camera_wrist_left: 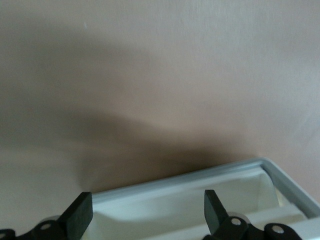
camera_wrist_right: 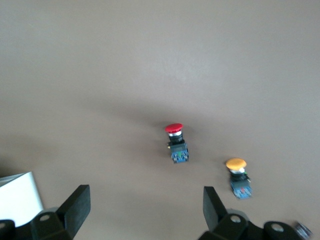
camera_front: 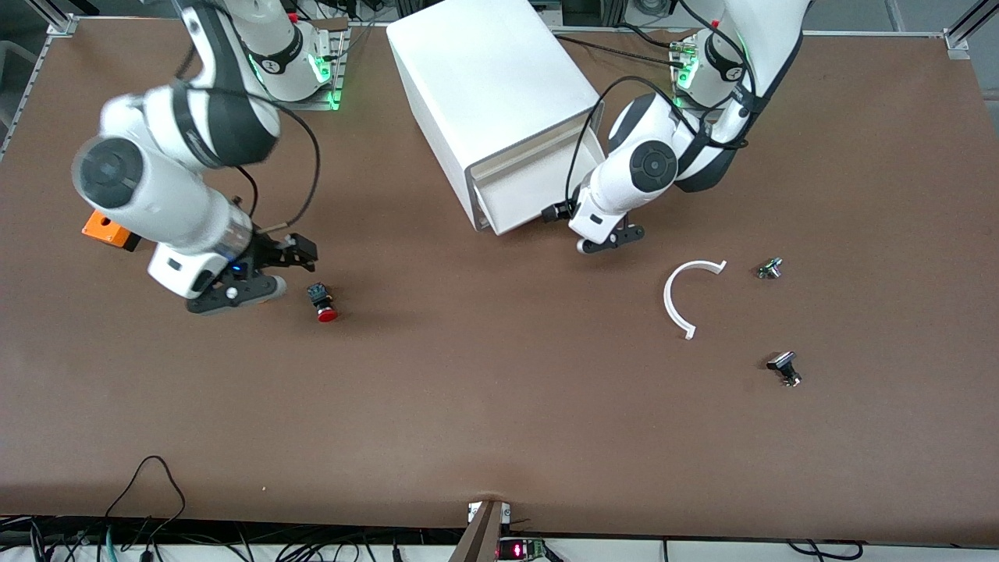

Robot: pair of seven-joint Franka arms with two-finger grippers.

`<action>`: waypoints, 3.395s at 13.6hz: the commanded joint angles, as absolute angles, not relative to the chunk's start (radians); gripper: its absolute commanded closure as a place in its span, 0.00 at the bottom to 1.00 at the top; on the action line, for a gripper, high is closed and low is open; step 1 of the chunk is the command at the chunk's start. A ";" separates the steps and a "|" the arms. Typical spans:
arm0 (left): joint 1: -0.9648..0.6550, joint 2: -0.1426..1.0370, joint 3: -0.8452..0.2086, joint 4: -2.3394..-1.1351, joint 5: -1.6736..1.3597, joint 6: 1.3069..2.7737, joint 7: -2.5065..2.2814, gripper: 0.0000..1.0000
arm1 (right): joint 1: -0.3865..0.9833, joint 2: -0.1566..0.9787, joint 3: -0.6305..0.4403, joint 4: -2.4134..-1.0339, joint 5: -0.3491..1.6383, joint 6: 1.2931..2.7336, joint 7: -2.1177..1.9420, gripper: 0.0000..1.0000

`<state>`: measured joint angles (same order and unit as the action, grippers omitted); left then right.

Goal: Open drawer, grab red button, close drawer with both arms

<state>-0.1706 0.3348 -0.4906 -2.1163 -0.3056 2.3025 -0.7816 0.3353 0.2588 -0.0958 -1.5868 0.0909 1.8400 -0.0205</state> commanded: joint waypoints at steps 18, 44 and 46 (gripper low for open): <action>-0.026 0.123 -0.318 -2.099 -0.400 2.321 -0.440 0.01 | 0.178 0.229 -0.227 -1.396 0.058 1.473 -0.031 0.00; 0.012 -0.009 -0.069 -1.684 0.006 1.667 -0.115 0.01 | 0.028 0.078 -0.080 -1.577 0.026 1.568 -0.026 0.00; 0.014 -0.009 -0.067 -1.684 0.006 1.667 -0.115 0.01 | 0.031 0.080 -0.072 -1.578 0.018 1.568 -0.026 0.00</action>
